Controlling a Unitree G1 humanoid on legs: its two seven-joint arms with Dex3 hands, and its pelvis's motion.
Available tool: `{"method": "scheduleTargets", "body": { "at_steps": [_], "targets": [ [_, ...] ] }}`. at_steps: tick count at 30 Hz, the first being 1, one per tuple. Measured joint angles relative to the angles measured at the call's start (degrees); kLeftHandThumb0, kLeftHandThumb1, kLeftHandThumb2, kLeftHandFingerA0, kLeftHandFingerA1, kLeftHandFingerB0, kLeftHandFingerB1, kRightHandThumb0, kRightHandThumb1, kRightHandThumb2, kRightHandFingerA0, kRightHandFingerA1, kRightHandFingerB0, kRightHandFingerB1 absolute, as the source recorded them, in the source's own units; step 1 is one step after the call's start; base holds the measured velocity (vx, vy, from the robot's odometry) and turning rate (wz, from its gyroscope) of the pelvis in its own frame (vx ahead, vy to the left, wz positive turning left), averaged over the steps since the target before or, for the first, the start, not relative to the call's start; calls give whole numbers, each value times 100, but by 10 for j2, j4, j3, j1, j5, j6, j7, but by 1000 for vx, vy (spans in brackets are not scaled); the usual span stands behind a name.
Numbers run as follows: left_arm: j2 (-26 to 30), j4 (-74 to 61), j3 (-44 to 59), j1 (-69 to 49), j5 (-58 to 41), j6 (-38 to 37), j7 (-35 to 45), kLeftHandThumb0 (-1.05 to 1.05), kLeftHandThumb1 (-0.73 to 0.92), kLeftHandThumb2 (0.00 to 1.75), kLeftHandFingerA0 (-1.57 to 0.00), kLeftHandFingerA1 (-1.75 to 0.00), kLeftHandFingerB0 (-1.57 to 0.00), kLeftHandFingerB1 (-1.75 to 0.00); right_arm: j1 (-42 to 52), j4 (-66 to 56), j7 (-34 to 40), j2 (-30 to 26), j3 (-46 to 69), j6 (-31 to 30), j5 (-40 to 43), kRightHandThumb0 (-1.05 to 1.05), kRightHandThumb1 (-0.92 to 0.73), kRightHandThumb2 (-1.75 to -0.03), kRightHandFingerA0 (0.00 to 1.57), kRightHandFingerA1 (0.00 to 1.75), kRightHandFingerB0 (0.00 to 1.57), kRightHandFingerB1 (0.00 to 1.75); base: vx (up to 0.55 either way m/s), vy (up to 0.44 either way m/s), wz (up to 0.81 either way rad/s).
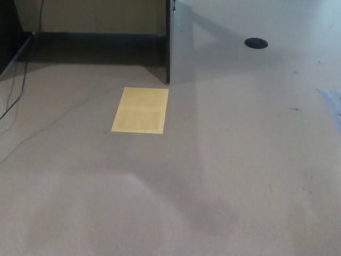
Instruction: A person is holding a plastic bag and the robot extends its left hand to grab the bag by hooking its thumb into the holes at the top and brings its hand down by its side. Then it extends its arm again to hand the plastic bag back to the person.
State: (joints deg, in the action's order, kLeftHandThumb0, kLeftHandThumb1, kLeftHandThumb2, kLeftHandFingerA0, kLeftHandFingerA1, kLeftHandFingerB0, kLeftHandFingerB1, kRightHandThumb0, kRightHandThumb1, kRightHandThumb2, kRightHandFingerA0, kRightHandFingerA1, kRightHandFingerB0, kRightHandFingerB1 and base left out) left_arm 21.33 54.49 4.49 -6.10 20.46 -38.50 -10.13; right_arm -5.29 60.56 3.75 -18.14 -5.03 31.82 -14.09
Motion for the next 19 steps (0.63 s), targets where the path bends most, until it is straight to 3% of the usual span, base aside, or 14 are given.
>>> {"method": "scheduleTargets", "body": {
  "at_steps": [1, 4, 5, 6, 9, 19],
  "targets": [
    [1, 4, -1, 2, 0, -4, -1, -56, 45, 54, -14, -30, 0, -22, 0, 0, 0, 0, 0, -1, 0, -32, -68, -60, 70, 51, 46, 38, 0, 0, 0],
    [4, 14, -5, 10, -4, -15, -5, -54, 44, 54, -12, -30, 0, -22, 0, 0, 3, 1, 0, -3, 0, -33, -68, -60, 71, 51, 46, 38, 0, 0, 0],
    [5, 16, -6, 11, -5, -17, -5, -54, 35, 73, -10, -39, 0, -16, 0, 0, 3, 1, 0, -3, 0, -40, -58, -81, 66, 62, 41, 50, 0, 0, 0],
    [5, 19, -6, 12, -7, -20, -5, -56, 37, 72, -6, -33, -5, -11, 0, 0, 4, 2, 0, -4, 0, -31, -67, -60, 72, 52, 46, 38, 0, 0, 0],
    [7, 22, -7, 14, -13, -25, -4, -55, 36, 75, -6, -36, 0, -17, 0, 0, 5, 3, 0, -4, 0, -31, -68, -60, 73, 51, 47, 38, 0, 0, 0],
    [10, 27, -10, 17, -35, -33, 18, -56, 37, 70, -8, -19, -8, -11, 2, -3, 10, 3, -3, -4, -2, -32, -67, -60, 70, 51, 45, 38, 0, 0, 0]
  ]
}}
